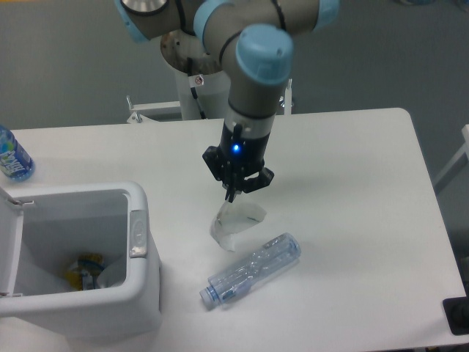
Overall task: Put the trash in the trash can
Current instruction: 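Close the gripper on the clear plastic bag and lift it, then carry the bag over the white bin and open the gripper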
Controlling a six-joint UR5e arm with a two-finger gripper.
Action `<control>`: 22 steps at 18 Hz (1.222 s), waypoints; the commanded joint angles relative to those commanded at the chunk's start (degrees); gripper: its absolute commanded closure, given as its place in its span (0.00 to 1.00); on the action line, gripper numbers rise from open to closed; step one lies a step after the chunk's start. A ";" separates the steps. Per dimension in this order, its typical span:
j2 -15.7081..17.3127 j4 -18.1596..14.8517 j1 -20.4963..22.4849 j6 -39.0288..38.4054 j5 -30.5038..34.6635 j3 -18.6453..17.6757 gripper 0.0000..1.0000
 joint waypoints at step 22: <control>-2.99 9.48 -15.90 -25.62 -6.18 5.21 0.18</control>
